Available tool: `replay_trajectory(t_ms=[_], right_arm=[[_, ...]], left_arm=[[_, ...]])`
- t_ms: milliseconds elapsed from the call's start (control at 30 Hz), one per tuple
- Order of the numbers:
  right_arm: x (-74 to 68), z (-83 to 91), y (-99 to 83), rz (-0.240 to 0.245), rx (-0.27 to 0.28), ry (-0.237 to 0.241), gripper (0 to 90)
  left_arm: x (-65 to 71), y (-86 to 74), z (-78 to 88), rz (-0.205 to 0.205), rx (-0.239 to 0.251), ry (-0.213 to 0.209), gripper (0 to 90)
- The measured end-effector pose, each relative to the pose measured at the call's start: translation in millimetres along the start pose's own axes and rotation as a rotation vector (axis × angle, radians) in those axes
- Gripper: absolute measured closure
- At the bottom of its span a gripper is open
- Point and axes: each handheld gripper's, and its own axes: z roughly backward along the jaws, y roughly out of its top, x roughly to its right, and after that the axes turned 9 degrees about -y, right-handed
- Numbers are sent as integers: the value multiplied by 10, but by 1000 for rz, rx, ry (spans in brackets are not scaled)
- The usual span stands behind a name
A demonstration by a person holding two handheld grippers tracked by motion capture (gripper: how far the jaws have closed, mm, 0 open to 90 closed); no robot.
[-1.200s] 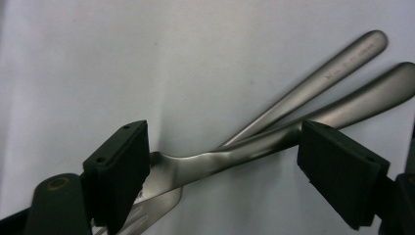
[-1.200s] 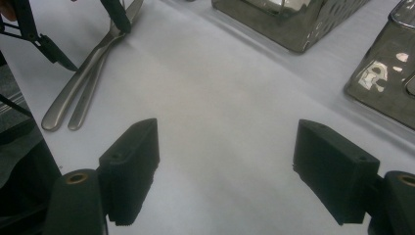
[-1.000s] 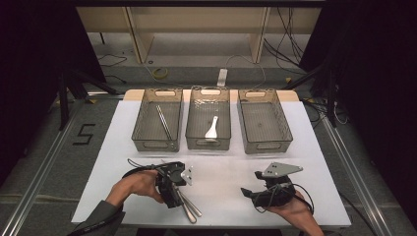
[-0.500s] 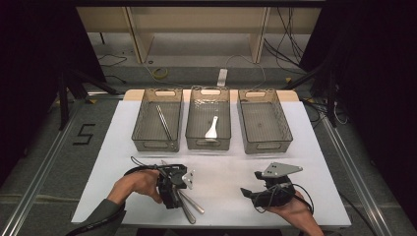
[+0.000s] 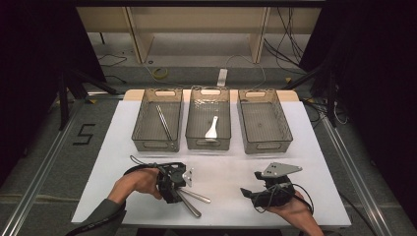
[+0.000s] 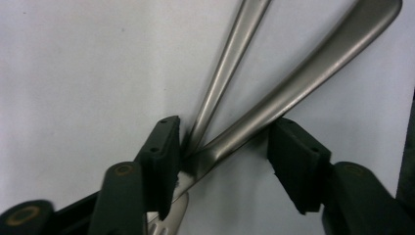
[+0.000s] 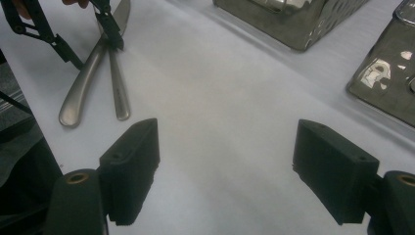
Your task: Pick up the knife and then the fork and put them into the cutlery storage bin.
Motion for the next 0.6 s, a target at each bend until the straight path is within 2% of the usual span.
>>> replay_trajectory(t_ms=[100, 233, 267, 433, 600], right_arm=[[-2, -1, 1, 1, 0, 0, 263], [-4, -5, 1, 3, -1, 2, 263], [-4, -5, 1, 3, -2, 2, 263], [-4, -8, 2, 3, -3, 4, 263], [-4, -9, 2, 3, -3, 4, 262]], left_arm=[[-13, -3, 14, 6, 2, 3, 529], [-3, -1, 14, -10, 10, 7, 605], [-7, 0, 22, -23, 0, 7, 620], [6, -1, 20, -48, 25, 27, 673], [6, -3, 15, -94, 38, 50, 743]])
